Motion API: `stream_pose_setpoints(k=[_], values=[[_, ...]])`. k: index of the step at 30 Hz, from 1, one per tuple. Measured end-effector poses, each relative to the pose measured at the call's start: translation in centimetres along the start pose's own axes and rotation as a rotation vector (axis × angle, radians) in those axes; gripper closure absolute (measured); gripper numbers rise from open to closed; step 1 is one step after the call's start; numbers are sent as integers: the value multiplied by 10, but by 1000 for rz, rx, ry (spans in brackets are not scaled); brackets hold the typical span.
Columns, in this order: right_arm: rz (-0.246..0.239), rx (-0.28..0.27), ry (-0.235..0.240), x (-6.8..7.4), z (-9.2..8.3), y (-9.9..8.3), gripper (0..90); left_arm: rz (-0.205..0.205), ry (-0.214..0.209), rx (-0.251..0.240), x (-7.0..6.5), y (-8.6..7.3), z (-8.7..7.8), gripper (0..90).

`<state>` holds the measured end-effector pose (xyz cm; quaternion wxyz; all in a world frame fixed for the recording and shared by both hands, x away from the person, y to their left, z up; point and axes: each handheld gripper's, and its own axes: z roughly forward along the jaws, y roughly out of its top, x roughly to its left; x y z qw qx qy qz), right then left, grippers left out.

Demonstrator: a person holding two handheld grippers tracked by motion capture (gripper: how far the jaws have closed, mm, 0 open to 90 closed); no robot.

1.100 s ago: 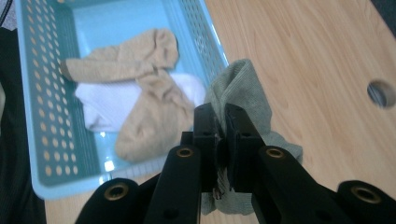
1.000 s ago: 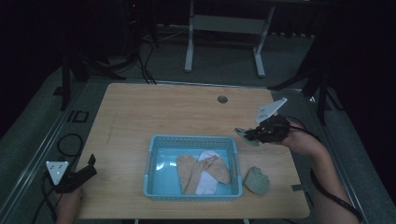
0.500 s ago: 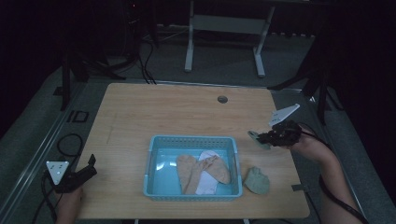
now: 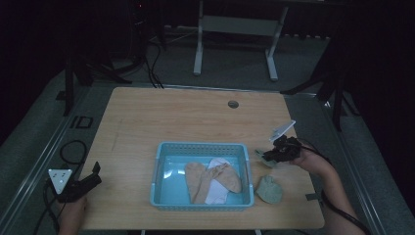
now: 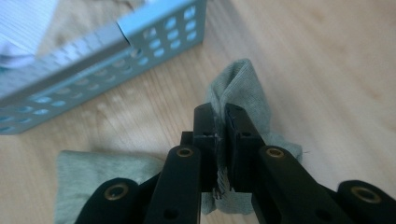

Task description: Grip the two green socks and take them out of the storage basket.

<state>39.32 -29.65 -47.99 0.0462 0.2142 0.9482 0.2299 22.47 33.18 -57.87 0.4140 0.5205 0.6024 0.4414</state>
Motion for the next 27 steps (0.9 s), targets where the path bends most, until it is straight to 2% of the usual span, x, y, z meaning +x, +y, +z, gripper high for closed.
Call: stream_pose_setpoints(k=[2,5,8,10,11,14,16,18,22,27], values=[[8,20,15,0,11,-4,841,0,0,0,0,0,0,4],[11,29,22,1,17,-5,840,1,-1,0,0,0,0,4],[34,66,53,3,40,-14,840,1,1,0,0,0,0,4],[33,72,57,3,43,-14,835,1,1,1,0,0,0,4],[34,75,68,5,44,-14,798,0,0,1,0,0,0,4],[21,71,52,5,38,-10,713,3,1,1,0,0,0,4],[22,42,45,5,29,-6,695,2,0,0,0,0,0,4],[27,16,56,6,20,-2,618,1,1,0,0,0,0,4],[23,-19,-7,9,5,6,533,1,1,1,0,0,0,4],[48,-100,-80,8,-7,9,429,1,1,0,0,0,0,4]])
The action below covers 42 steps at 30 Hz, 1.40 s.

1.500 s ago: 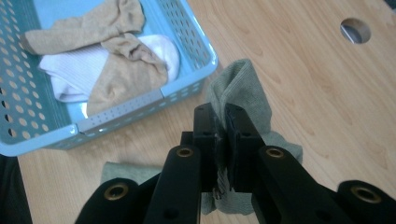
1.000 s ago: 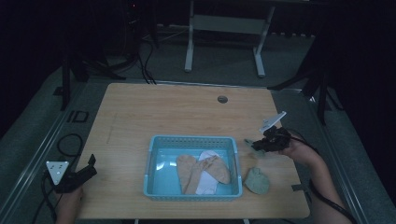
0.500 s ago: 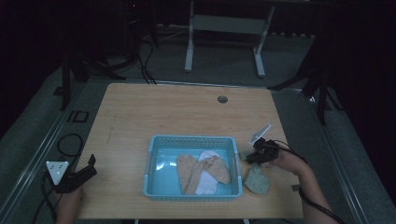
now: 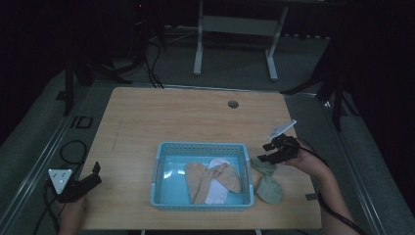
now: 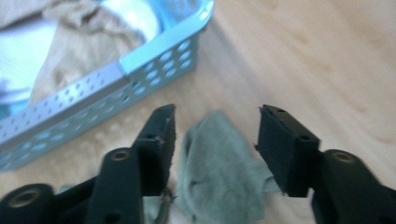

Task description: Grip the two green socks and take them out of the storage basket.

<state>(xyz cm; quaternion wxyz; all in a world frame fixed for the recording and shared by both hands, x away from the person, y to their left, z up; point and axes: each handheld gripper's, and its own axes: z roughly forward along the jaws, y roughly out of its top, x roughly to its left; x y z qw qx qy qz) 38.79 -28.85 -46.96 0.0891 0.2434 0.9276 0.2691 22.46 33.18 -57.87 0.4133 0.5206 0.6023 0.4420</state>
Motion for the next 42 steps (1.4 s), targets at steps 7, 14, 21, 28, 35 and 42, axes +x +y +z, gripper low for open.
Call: stream_pose_setpoints(k=[7,14,21,28,35,42], values=[[52,-45,-41,-7,-6,-4,285,-1,0,0,0,0,0,4],[134,-79,-73,-12,-12,-11,196,0,1,1,0,0,0,4],[163,-117,-83,-14,-16,-22,111,-2,0,2,0,0,0,4],[244,-186,-171,-20,-20,-36,111,-3,1,2,0,0,0,4],[341,-236,-273,-28,-22,-61,112,-4,1,2,0,0,0,4],[420,-269,-342,-31,-25,-82,112,-4,1,2,0,0,0,4]])
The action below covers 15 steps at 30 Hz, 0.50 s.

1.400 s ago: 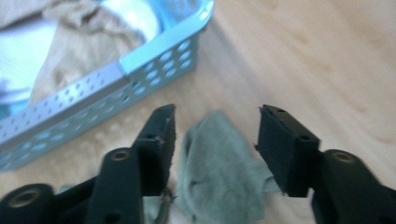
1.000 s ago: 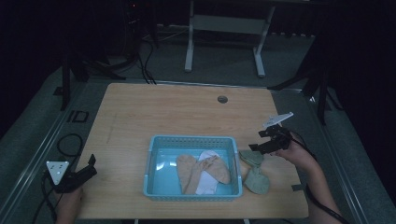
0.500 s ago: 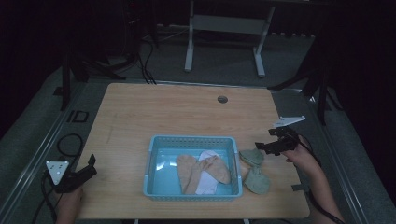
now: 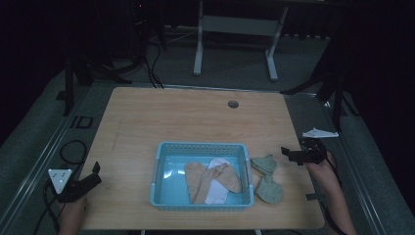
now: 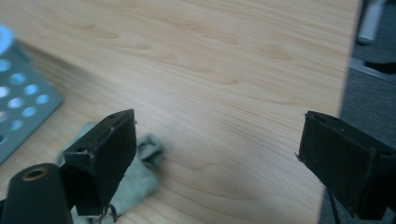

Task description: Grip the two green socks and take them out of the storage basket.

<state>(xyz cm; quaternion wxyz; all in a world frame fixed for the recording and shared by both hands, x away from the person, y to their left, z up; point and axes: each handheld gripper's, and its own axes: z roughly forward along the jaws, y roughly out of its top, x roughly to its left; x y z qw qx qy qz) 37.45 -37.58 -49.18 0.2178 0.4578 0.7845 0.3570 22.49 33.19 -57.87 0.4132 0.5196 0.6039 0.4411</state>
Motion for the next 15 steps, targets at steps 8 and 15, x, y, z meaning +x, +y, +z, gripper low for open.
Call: stream_pose_setpoints(k=[8,15], values=[[66,-52,-81,-6,-6,-19,112,0,-1,0,0,0,0,4],[125,-113,-116,-6,-15,-37,112,0,-2,1,0,0,0,4]])
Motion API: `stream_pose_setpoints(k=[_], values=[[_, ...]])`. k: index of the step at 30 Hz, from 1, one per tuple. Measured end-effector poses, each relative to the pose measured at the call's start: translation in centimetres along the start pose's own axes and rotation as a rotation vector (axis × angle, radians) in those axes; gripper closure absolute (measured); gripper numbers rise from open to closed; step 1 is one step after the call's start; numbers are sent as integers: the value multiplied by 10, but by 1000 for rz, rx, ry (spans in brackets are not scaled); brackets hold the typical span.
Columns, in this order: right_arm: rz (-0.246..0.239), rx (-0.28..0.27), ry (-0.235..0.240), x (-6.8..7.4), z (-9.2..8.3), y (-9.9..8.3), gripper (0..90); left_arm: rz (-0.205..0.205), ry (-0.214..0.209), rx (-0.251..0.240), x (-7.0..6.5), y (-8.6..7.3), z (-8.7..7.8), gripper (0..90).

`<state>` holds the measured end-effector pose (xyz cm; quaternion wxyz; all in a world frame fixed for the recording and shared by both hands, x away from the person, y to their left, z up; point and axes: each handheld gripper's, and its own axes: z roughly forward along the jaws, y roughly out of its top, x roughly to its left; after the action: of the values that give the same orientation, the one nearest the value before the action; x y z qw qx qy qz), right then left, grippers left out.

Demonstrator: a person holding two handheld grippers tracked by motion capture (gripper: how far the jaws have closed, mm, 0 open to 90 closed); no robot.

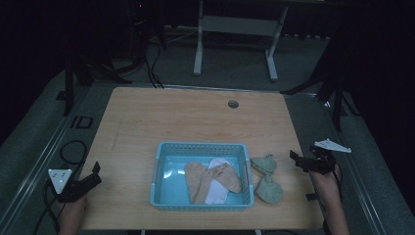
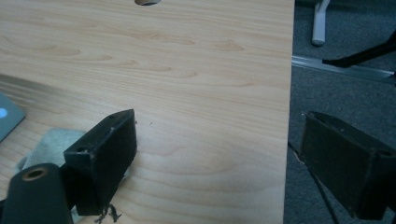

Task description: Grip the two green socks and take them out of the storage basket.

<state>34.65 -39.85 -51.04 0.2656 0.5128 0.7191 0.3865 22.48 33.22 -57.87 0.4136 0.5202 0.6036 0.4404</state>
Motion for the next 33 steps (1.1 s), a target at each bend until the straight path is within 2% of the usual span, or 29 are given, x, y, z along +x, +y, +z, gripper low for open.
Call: stream_pose_setpoints(k=[6,11,21,25,28,33], values=[[13,-11,-13,2,-6,-17,113,-1,-2,-1,0,0,0,4],[43,-13,-14,0,-11,-31,113,-3,0,-3,0,0,0,4],[87,-30,-70,-3,-26,-60,129,-3,-3,-4,0,0,0,4],[101,-52,-85,-3,-32,-69,130,-2,-3,-3,0,0,0,4],[113,-90,-111,-1,-38,-75,130,-2,-2,-4,0,0,0,4],[87,-146,-145,2,-44,-82,129,-4,-4,-5,0,0,0,4]])
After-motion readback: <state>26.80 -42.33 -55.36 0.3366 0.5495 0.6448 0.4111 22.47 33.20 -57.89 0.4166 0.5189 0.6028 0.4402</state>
